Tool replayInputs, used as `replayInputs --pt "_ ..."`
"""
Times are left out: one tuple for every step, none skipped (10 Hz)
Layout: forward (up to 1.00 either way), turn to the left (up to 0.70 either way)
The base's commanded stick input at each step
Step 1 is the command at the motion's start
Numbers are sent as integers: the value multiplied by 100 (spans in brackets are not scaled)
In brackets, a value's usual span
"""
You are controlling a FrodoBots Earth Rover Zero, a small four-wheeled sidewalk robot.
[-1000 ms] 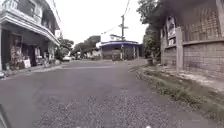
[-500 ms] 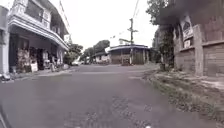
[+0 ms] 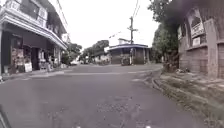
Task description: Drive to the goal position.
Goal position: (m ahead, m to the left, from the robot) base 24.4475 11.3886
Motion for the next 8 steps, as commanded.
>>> replayInputs --pt "100 0" --pt "100 0" --pt "100 0" --pt "100 0" --pt "100 0" --pt "100 0" --pt "100 0" --pt "100 0"
